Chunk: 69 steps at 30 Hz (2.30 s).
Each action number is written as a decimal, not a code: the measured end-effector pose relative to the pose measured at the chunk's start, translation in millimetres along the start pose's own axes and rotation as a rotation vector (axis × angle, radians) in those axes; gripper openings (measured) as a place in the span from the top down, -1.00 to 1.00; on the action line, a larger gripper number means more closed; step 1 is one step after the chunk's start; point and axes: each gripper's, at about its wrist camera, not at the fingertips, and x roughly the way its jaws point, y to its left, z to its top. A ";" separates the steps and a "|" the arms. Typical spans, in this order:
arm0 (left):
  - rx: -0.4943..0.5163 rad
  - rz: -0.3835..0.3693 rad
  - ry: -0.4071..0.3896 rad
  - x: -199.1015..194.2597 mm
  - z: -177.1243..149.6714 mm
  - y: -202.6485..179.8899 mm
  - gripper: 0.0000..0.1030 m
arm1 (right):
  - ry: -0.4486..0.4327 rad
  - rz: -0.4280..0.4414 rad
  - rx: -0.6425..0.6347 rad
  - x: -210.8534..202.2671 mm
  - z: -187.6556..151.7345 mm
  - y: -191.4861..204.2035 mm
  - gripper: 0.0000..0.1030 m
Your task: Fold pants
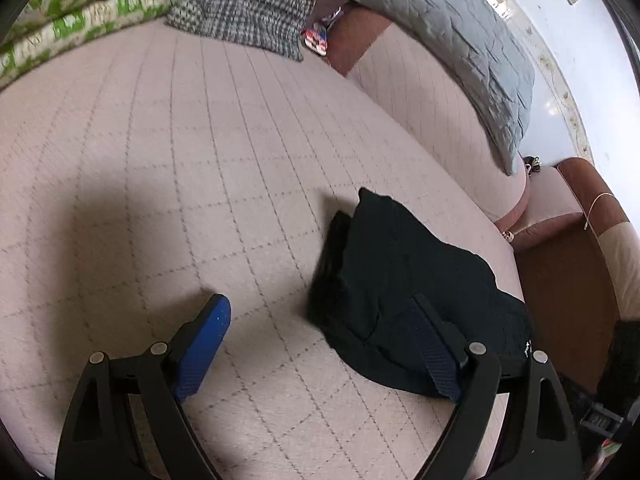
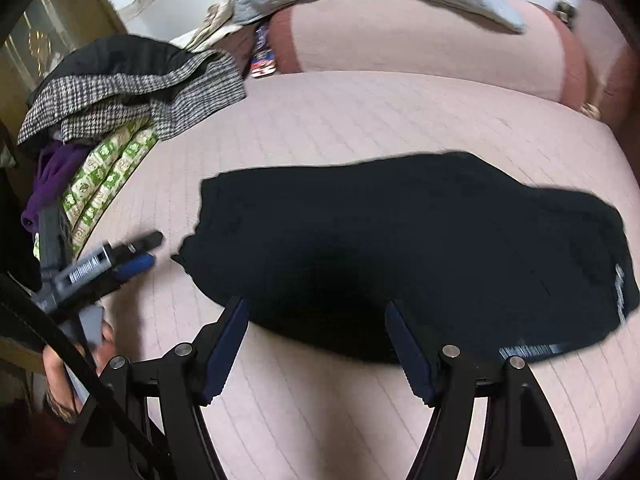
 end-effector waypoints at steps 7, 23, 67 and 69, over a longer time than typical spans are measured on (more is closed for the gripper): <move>0.026 -0.076 0.058 11.5 -4.4 -8.4 0.00 | 0.155 0.132 -0.131 61.4 73.2 67.6 -0.46; -0.061 -0.138 0.061 28.0 -10.2 -7.2 -0.35 | 0.516 -0.188 -0.252 222.1 137.2 148.4 -0.46; 0.043 -0.362 0.221 85.4 -59.0 -161.4 0.07 | 0.314 -0.090 0.059 123.7 82.6 -18.9 0.51; 0.091 -0.370 0.209 75.3 -64.6 -166.4 -0.17 | 0.284 -0.144 0.094 122.1 71.9 -46.8 0.26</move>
